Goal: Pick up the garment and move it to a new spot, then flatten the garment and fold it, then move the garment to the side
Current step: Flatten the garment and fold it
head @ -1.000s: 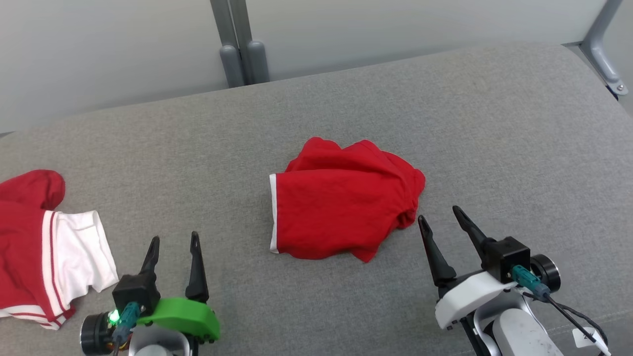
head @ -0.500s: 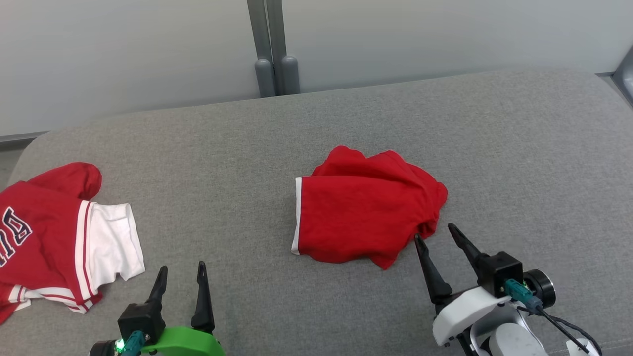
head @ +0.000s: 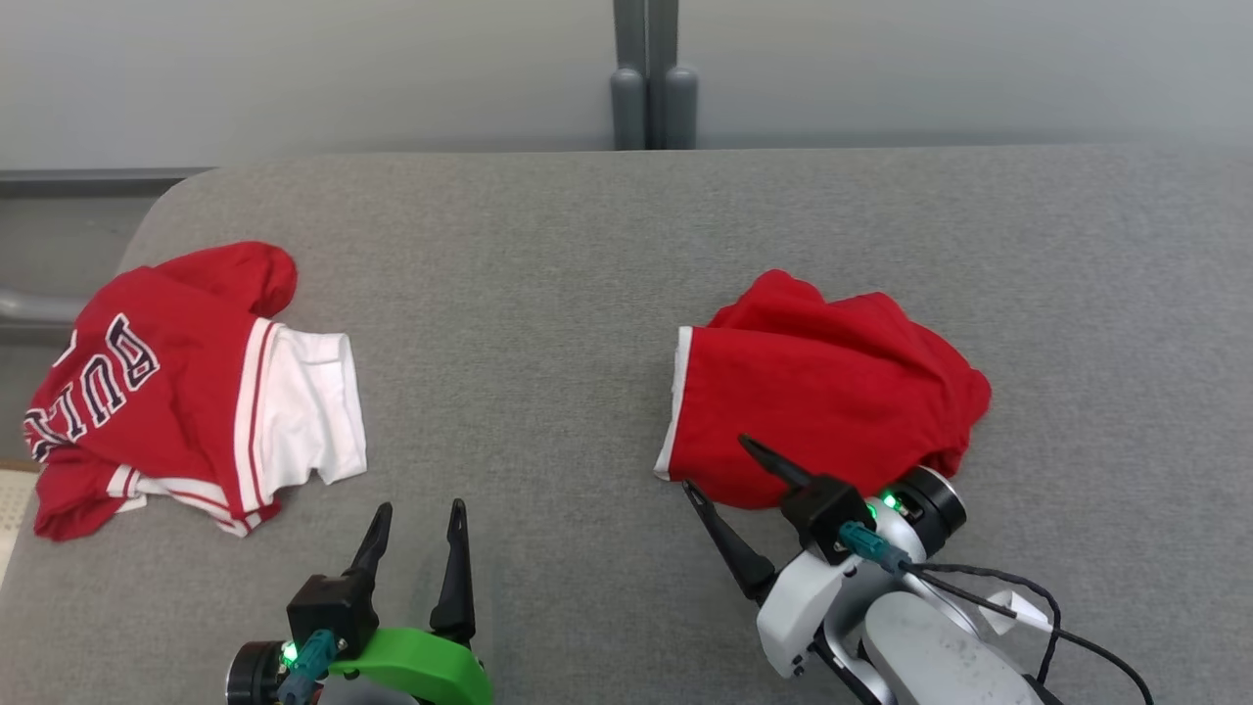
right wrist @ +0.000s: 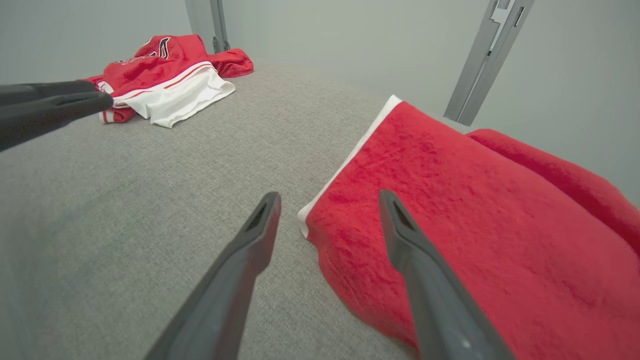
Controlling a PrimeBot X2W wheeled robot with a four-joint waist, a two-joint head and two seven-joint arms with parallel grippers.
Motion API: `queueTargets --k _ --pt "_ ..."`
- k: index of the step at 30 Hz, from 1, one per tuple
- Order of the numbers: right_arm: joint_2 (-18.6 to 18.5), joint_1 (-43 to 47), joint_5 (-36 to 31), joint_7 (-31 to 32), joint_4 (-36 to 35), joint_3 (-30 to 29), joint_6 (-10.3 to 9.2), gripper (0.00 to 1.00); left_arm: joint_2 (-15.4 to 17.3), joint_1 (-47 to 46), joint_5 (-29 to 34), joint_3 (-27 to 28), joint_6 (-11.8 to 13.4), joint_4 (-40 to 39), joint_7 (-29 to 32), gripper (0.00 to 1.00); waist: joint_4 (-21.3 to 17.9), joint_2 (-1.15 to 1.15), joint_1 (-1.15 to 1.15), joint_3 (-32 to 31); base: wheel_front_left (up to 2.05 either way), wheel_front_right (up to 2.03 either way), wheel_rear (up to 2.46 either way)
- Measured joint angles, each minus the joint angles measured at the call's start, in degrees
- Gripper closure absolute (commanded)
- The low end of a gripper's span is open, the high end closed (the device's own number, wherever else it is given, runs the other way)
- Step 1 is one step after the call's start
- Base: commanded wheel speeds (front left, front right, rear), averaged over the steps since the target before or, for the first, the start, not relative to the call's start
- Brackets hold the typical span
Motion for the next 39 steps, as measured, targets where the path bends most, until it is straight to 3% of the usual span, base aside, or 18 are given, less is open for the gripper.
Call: queueTargets --k 9,16,17,19,20,21,31,39 --pt "0.1 -6.7 -5.0 0.0 13.8 -1.1 0.01 0.00 0.1 -0.6 -1.6 -1.5 0.5 0.2 0.0 0.00 8.0 0.00 0.00 2.7 0.00 0.00 0.00" --pt "1.0 -8.5 -6.4 -0.2 19.3 -2.9 0.01 0.00 0.1 -1.3 -2.3 -2.4 1.0 -0.5 0.0 0.00 11.7 0.00 0.00 5.9 0.00 0.00 0.00" --pt "1.1 -8.9 -6.5 -0.2 19.4 -3.2 0.01 0.39 0.1 -1.5 -2.4 -2.4 1.0 -0.7 0.0 0.00 12.0 0.00 0.00 6.4 0.00 0.00 0.00" --pt "1.3 -9.1 -6.6 -0.2 19.2 -3.6 0.01 0.39 0.1 -1.5 -2.5 -2.5 1.2 -0.8 0.0 0.00 12.4 0.00 0.00 7.2 0.00 0.00 0.00" --pt "1.4 -9.2 -6.6 -0.2 18.9 -3.9 0.01 0.97 0.1 -1.6 -2.5 -2.5 1.2 -0.9 0.0 0.00 12.6 0.00 0.00 7.6 0.00 0.00 0.00" --pt "1.5 -9.2 -6.6 -0.2 18.4 -4.1 0.01 1.00 0.1 -1.7 -2.5 -2.5 1.2 -1.0 0.0 0.00 12.6 0.00 0.00 7.9 0.00 0.00 0.00" --pt "0.7 -10.0 -4.9 -0.1 8.5 -4.9 0.02 1.00 0.0 -2.0 -2.8 -2.7 1.4 -1.0 0.0 0.00 11.8 0.00 0.00 7.4 0.00 0.00 0.00" --pt "-1.5 -22.2 -1.9 -0.1 3.1 0.6 0.01 1.00 0.0 -2.0 -2.5 -4.8 0.8 0.5 0.0 0.00 12.1 0.00 0.00 6.0 0.00 0.00 0.00"
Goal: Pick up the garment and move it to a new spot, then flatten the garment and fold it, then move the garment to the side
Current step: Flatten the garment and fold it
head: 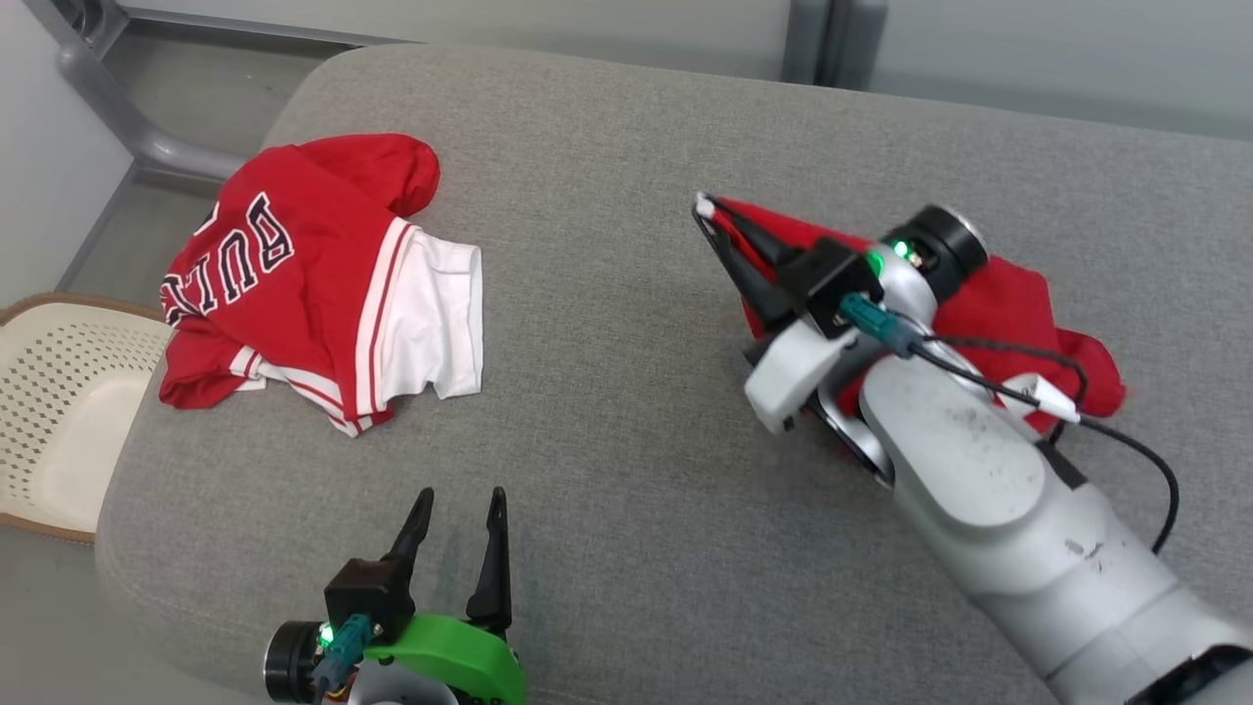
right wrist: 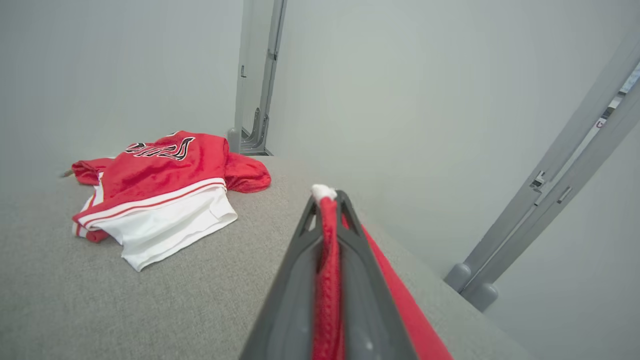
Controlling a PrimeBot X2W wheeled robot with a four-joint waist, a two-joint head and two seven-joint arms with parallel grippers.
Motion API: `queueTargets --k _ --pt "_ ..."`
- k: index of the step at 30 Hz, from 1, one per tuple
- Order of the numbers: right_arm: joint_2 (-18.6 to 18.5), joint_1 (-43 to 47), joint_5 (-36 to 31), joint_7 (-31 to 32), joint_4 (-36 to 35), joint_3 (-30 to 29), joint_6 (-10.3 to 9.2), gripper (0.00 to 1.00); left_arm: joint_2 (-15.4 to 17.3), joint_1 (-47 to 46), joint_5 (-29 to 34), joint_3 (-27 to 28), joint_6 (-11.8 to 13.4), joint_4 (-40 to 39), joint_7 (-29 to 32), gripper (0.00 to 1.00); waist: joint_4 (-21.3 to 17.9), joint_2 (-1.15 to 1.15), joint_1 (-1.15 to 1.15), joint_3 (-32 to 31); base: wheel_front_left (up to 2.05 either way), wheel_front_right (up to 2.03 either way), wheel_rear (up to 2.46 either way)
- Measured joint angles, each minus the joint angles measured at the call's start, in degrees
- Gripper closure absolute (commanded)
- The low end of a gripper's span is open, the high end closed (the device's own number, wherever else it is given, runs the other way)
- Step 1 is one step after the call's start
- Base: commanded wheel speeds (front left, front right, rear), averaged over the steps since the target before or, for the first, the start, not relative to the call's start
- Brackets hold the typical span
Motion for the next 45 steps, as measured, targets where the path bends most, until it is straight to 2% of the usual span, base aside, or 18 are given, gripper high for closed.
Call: queueTargets --k 5,10,13,16,22,27,28,29,30,31,32,34,39,42,45 --pt "0.4 -8.9 2.8 0.0 -3.9 4.6 0.00 1.00 0.0 -0.2 -0.3 -1.0 0.0 0.6 0.0 0.00 1.1 0.00 0.00 -0.9 0.00 0.00 0.00" --pt "0.7 -11.1 6.6 0.0 -9.5 8.3 0.00 1.00 0.0 0.1 0.1 -0.5 0.0 0.7 0.0 0.00 1.1 0.00 0.00 -2.0 0.00 0.00 0.00" --pt "-0.9 -9.1 8.6 0.0 -13.6 11.9 0.01 1.00 0.0 0.3 0.2 0.0 0.0 0.8 0.0 0.00 0.1 0.00 0.00 -2.2 0.00 0.00 0.00" --pt "-4.9 -3.9 10.3 0.0 -16.8 13.5 0.03 1.00 0.0 0.3 0.4 0.4 -0.2 0.7 0.0 0.00 -1.5 0.00 0.00 -2.3 0.00 0.00 0.00" --pt "-13.5 8.4 12.2 0.0 -14.7 9.1 0.02 1.00 0.0 0.2 1.2 1.1 -0.7 1.1 0.0 0.00 -6.0 0.00 0.00 -2.3 0.00 0.00 0.00" --pt "-15.3 13.7 11.2 0.0 -9.7 3.3 0.02 1.00 0.0 -0.3 2.1 1.0 -1.4 1.6 0.0 0.00 -9.6 0.00 0.00 -2.3 0.00 0.00 0.00" --pt "-15.4 14.2 10.5 0.0 -8.3 2.1 0.03 0.87 0.0 -0.6 2.4 0.8 -1.5 1.7 0.0 0.00 -10.3 0.00 0.00 -2.3 0.00 0.00 0.00" --pt "-15.2 14.9 10.1 0.0 -7.3 0.3 0.03 0.58 0.0 -0.8 2.8 0.8 -1.5 1.8 0.0 0.00 -10.9 0.00 0.00 -2.3 0.00 0.00 0.00" --pt "-14.9 15.2 9.9 0.0 -6.2 -1.1 0.02 0.46 0.0 -0.9 2.8 0.9 -1.5 1.9 0.0 0.00 -11.4 0.00 0.00 -2.3 0.00 0.00 0.00" --pt "-14.8 15.5 8.8 0.0 -5.0 -2.3 0.03 0.18 0.0 -0.9 2.9 0.8 -1.8 2.1 0.0 0.00 -11.8 0.00 0.00 -2.3 0.00 0.00 0.00" --pt "-14.2 15.9 8.3 0.0 -3.9 -4.4 0.02 0.00 0.0 -0.9 3.2 0.8 -1.9 2.3 0.0 0.00 -12.3 0.00 0.00 -2.3 0.00 0.00 0.00" --pt "-13.3 16.4 6.5 0.0 -2.1 -7.6 0.03 0.00 0.0 -0.9 3.4 1.0 -1.9 2.4 0.0 0.00 -12.9 0.00 0.00 -2.3 0.00 0.00 0.00" --pt "-10.9 17.9 1.2 0.0 -2.6 -17.2 0.02 0.00 0.0 -0.9 3.7 1.4 -2.0 2.6 0.0 0.00 -13.9 0.00 0.00 -2.8 0.00 0.00 0.00" --pt "-8.7 19.9 -0.9 0.0 -6.9 -22.4 0.02 0.00 0.0 -0.7 3.8 1.6 -2.0 2.6 0.0 0.00 -14.3 0.00 0.00 -3.2 0.00 0.00 0.00" --pt "-6.5 22.3 -1.7 0.0 -12.1 -25.1 0.02 0.00 0.0 -0.5 3.8 2.0 -2.0 2.5 0.0 0.00 -14.8 0.00 0.00 -3.8 0.00 0.00 0.00"
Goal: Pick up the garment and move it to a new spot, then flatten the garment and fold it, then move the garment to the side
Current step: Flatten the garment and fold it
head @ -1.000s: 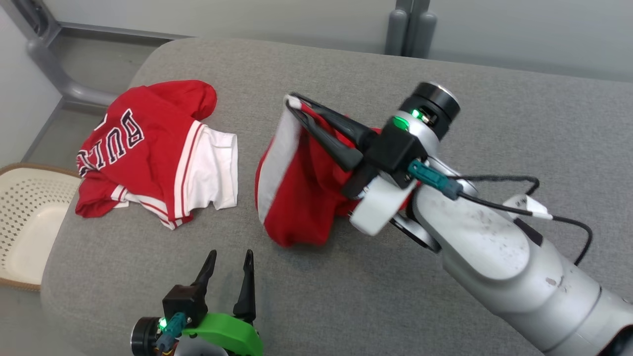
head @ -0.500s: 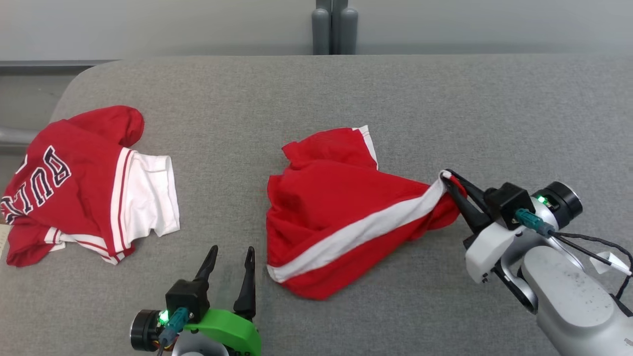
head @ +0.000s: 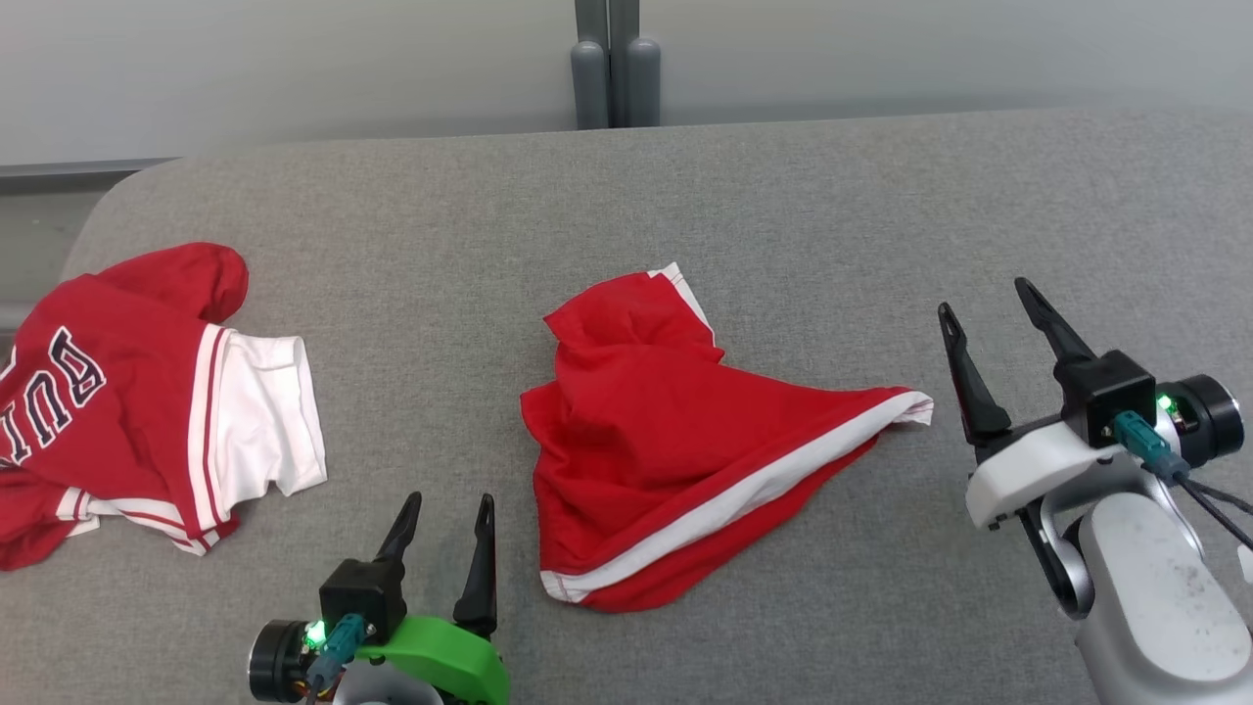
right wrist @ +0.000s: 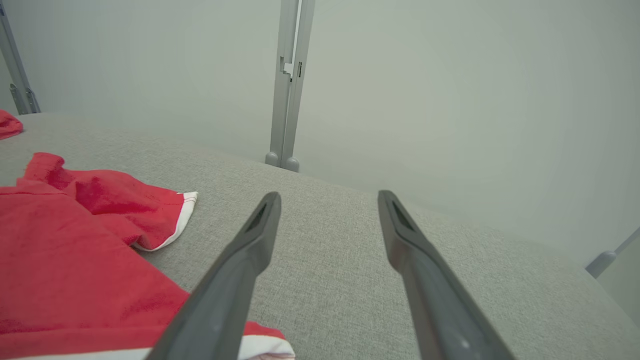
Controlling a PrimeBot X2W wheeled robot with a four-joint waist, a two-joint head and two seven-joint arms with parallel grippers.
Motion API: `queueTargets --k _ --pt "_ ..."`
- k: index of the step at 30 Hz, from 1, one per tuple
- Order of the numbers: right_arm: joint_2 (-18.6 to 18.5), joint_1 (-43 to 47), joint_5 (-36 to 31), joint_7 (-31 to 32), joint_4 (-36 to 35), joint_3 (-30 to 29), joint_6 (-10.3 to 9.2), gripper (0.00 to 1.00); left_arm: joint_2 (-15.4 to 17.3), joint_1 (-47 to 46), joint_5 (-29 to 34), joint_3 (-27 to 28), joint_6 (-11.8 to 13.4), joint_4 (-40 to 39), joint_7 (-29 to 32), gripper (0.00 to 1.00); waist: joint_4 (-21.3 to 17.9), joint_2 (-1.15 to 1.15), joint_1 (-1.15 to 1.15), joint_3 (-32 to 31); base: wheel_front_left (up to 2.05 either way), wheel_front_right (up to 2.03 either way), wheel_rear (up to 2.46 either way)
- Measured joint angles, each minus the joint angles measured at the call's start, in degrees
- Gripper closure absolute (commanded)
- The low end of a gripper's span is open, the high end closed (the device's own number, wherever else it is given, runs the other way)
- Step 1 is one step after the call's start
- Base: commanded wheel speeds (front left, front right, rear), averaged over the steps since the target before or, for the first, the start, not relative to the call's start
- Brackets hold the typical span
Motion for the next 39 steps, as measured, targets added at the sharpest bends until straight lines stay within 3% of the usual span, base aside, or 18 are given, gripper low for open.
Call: queueTargets --k 4,11,21,24,32,39 --pt "2.7 5.0 -0.5 0.0 -3.6 -2.3 0.00 0.00 0.0 0.8 0.0 0.9 1.1 -0.7 0.0 0.00 -0.5 0.00 0.00 -1.1 0.00 0.00 0.00" --pt "6.9 13.0 -0.8 0.0 -3.8 -2.9 0.00 0.00 0.0 4.0 0.3 2.5 1.8 -1.4 0.0 0.00 -0.9 0.00 0.00 -3.9 0.00 0.00 0.00" --pt "9.1 16.4 -0.7 0.0 -3.7 -3.1 0.00 0.00 0.0 7.3 0.4 2.8 1.8 -2.9 0.0 0.00 -1.5 0.00 0.00 -6.5 0.00 0.00 0.00" --pt "9.3 16.4 -0.7 0.0 -3.7 -3.2 0.00 0.00 0.0 7.4 -0.1 1.8 0.8 -2.9 0.0 0.00 -1.6 0.00 0.00 -6.3 0.00 0.00 0.00" --pt "9.5 15.8 -0.7 0.0 -3.4 -2.3 0.00 0.00 0.0 6.4 -5.6 -3.7 -4.6 2.5 0.0 0.00 -2.3 0.00 0.00 -4.9 0.00 0.00 0.00" --pt "8.9 14.5 -0.6 0.0 -3.3 -2.0 0.00 0.00 0.0 4.3 -8.9 -6.0 -6.5 6.6 0.0 0.00 -3.7 0.00 0.00 -3.2 0.00 0.00 0.00"
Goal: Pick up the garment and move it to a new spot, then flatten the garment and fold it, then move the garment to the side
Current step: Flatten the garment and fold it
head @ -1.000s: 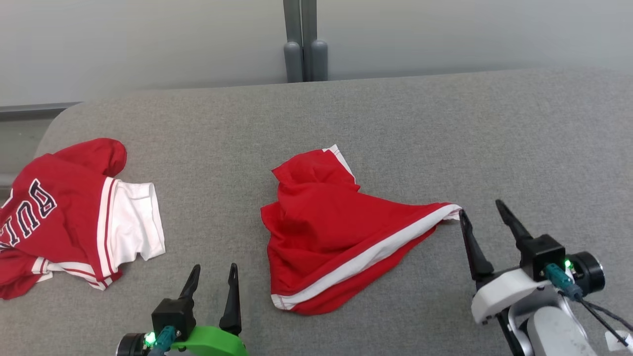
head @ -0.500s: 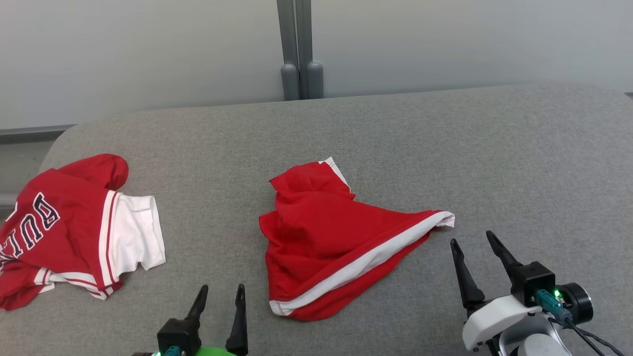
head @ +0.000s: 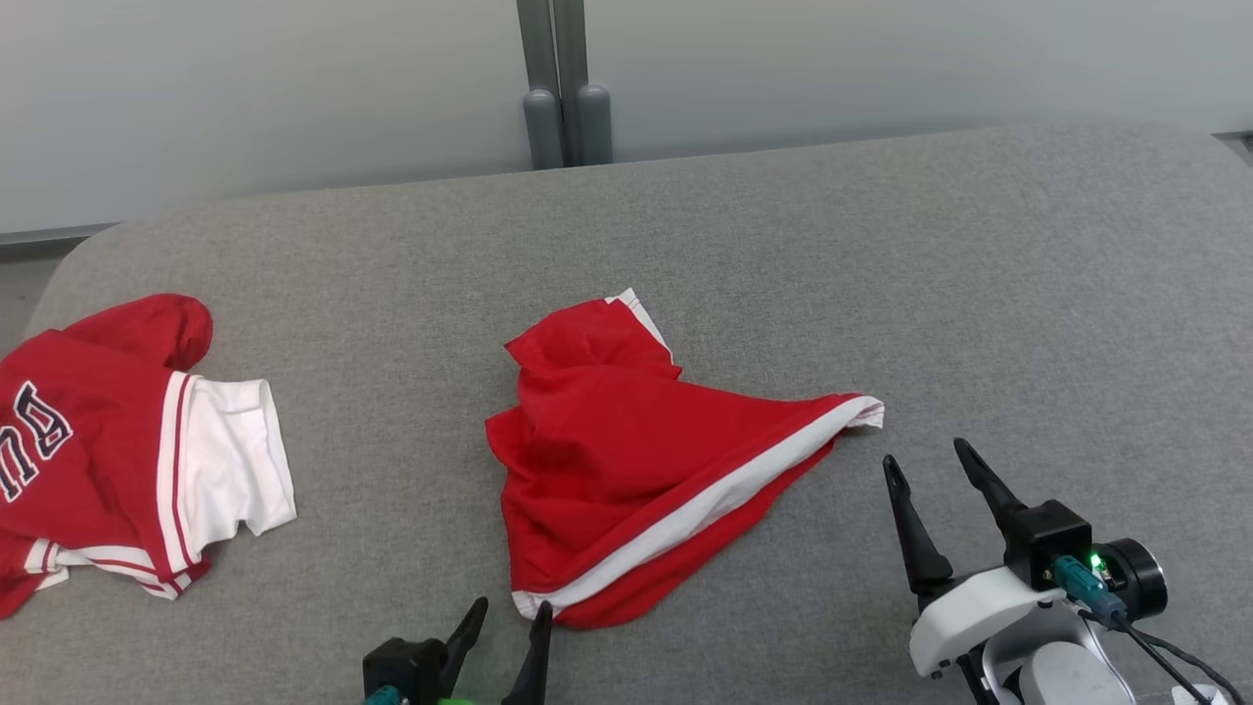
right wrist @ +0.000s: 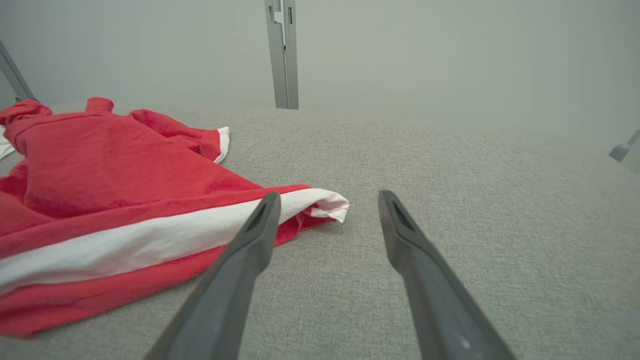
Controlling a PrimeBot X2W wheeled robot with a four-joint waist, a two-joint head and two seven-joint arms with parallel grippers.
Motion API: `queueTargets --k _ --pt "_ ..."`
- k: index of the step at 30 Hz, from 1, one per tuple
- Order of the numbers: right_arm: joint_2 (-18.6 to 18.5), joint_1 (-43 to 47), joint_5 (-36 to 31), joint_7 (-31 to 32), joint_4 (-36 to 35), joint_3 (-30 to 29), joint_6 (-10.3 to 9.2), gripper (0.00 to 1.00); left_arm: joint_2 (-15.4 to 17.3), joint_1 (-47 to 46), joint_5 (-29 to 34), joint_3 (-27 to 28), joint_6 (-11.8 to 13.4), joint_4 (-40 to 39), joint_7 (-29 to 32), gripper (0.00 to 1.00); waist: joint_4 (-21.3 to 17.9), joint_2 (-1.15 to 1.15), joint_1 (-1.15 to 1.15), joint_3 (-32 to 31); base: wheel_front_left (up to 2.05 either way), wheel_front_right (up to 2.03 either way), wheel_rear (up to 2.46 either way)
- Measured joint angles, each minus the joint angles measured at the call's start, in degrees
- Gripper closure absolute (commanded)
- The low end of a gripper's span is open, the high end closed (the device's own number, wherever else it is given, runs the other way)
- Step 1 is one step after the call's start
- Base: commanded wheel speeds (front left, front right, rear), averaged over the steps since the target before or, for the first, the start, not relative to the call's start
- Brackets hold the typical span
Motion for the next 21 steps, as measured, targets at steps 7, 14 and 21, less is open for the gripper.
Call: queueTargets --k 7,14,21 --pt "-0.3 -0.9 0.3 0.0 -0.5 -0.2 0.00 0.00 0.0 -1.7 -1.6 -0.3 -0.8 1.1 0.0 0.00 -1.0 0.00 0.00 2.0 0.00 0.00 0.00" --pt "-0.5 -1.5 0.8 0.0 -0.2 0.1 0.00 0.00 0.0 -3.2 -2.4 -0.5 -1.1 1.9 0.0 1.00 -1.1 0.00 0.00 3.4 0.00 0.00 0.00" --pt "-0.4 -2.1 2.1 0.0 3.2 2.6 0.00 0.00 0.0 -3.5 -0.4 3.9 -1.2 -0.2 0.0 1.00 0.0 0.00 0.00 4.1 0.00 0.00 0.00"
